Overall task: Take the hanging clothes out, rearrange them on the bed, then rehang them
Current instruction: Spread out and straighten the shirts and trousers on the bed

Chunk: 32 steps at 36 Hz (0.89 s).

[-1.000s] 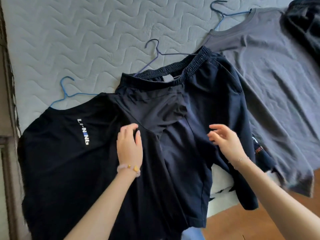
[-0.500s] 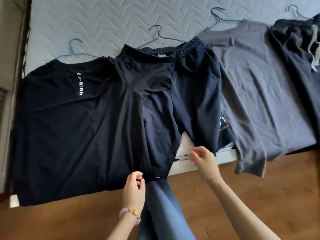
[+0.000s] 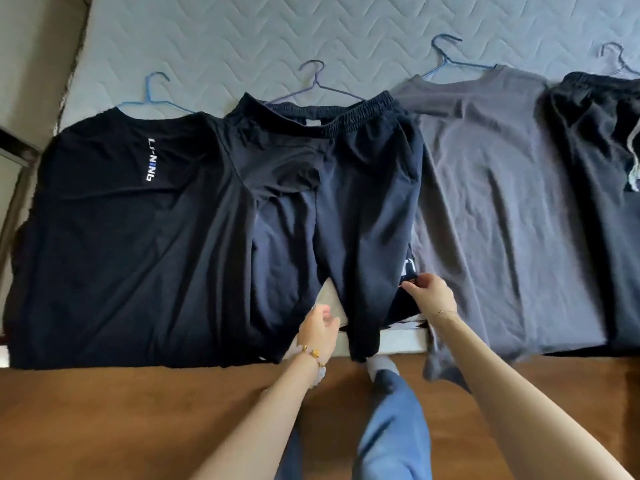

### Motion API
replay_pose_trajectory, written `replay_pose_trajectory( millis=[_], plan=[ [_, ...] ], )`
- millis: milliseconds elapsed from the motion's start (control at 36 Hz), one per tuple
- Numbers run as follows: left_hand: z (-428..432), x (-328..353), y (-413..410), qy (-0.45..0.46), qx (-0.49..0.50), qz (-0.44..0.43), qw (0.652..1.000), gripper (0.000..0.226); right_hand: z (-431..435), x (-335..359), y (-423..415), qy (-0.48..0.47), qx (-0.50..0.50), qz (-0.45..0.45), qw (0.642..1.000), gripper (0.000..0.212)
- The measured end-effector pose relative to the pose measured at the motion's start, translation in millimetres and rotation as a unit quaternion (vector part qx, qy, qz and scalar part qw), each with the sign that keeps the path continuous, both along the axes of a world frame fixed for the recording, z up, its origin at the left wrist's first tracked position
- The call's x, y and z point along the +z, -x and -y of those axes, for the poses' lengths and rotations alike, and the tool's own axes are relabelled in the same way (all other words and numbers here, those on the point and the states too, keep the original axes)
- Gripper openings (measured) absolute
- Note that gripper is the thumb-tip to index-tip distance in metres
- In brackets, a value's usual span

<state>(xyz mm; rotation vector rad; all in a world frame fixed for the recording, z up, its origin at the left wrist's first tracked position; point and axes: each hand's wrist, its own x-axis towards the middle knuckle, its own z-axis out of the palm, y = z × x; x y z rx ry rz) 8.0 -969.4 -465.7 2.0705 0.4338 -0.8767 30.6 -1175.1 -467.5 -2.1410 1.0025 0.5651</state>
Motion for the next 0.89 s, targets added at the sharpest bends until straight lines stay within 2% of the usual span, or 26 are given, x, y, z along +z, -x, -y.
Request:
replay_pose_trajectory(
  millis=[83,167,306,444,556,750,806,889],
  plan=[
    [23.5,-8.0,-7.4,0.000,0.044,-0.039,0.998,0.030,9.1,-13.5,-5.8,-0.008,0.005,-0.030,0.999,0.021],
    [42.2,-12.1,-14.3,0.000,0.122,-0.041,0.992,0.024,22.3,-20.9,-5.8,-0.028,0.007,-0.033,0.999,0.026],
    [61.6,-10.6,-22.7,0.003,0.221,-0.022,0.975,0.035,43.3,-16.1,3.3,-0.112,0.045,0.031,0.992,0.018],
    [64.0,-3.2,-9.2,0.019,0.351,0.062,0.934,0.036,97.7,8.2,12.5,-0.093,-0.015,0.118,0.988,0.012],
    [65.7,-4.5,1.4,0.029,0.345,0.068,0.936,0.018,148.9,22.1,27.5,-0.062,-0.022,0.123,0.990,0.026],
    [89.5,-12.7,2.8,-0.057,0.296,-0.011,0.953,0.033,164.1,-8.7,50.0,-0.070,0.010,-0.001,0.997,0.013],
    [88.8,-15.2,5.8,-0.047,0.287,-0.029,0.956,0.033,162.0,-19.4,51.7,-0.073,0.026,-0.035,0.996,0.009],
    [86.8,-18.4,11.9,0.018,0.289,-0.043,0.956,0.020,161.2,-25.3,47.6,-0.053,0.066,-0.059,0.995,0.006]
  ],
)
